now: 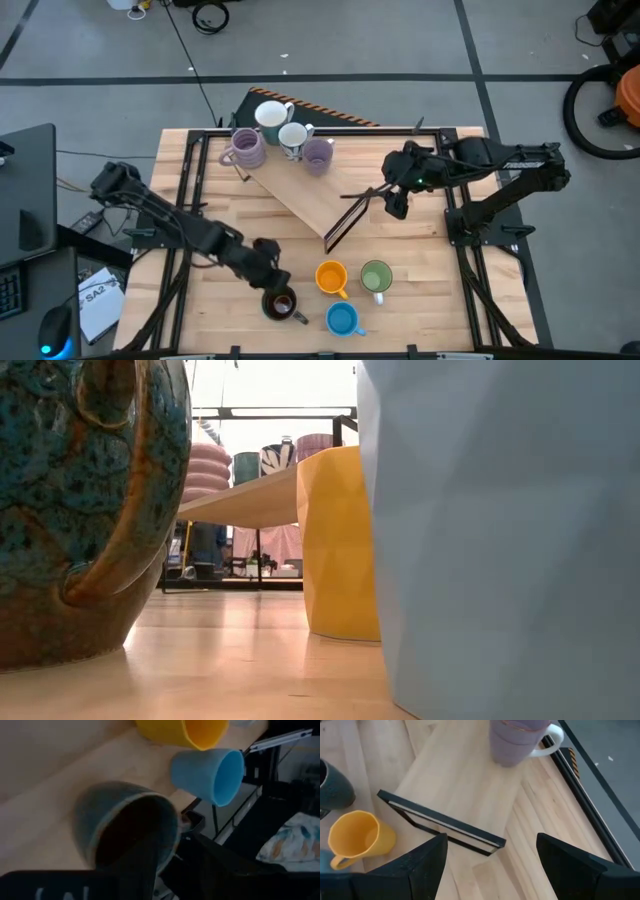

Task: Place coffee mugs
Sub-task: Put the green patterned mug on the shelf

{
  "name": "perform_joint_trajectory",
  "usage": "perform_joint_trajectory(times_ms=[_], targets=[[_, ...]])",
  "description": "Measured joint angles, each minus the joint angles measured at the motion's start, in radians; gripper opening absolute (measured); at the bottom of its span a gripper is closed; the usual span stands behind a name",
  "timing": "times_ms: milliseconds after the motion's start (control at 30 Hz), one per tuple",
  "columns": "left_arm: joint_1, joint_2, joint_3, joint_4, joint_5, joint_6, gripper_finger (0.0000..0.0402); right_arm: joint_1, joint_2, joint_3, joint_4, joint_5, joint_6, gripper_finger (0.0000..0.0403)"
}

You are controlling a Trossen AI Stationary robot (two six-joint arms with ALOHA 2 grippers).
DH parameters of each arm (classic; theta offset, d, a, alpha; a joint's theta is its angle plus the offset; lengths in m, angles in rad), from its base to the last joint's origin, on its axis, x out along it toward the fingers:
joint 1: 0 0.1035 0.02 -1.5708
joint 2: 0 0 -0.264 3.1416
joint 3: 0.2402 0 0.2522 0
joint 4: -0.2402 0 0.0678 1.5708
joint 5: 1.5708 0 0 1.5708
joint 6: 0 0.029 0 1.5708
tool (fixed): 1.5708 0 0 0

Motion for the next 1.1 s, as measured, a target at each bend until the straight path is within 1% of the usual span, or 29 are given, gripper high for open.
perform_joint_trajectory(times_ms=[133,200,333,433,500,700,900,1100], targets=[[-0.021,0.089,0.135,-0.149,-0.032,-0.037,0.0114,0.021,0.000,0.000,0.011,0.004,0.000,0.0311],[-0.026,0.139,0.204,-0.246,-0.039,-0.050,0.0111,0.029,0.000,0.000,0.024,0.010,0.000,0.0311],[-0.030,0.243,0.337,-0.383,-0.040,-0.059,0.0109,0.042,0.000,0.000,0.036,0.026,0.000,0.0311],[-0.030,0.310,0.417,-0.441,-0.040,-0.058,0.0109,0.043,0.000,0.000,0.040,0.026,0.002,0.0311],[-0.030,0.342,0.458,-0.444,-0.040,-0.058,0.0109,0.043,0.000,0.000,0.040,0.027,0.002,0.0311],[-0.030,0.393,0.514,-0.442,-0.043,-0.080,0.0109,0.043,0.000,0.000,0.060,0.029,0.000,0.0311],[-0.032,0.422,0.522,-0.449,-0.004,-0.120,0.0109,0.043,0.000,0.000,0.068,0.049,-0.008,0.0311],[-0.048,0.440,0.522,-0.429,-0.015,-0.134,0.0112,0.042,0.000,0.000,0.069,0.055,-0.008,0.0311]])
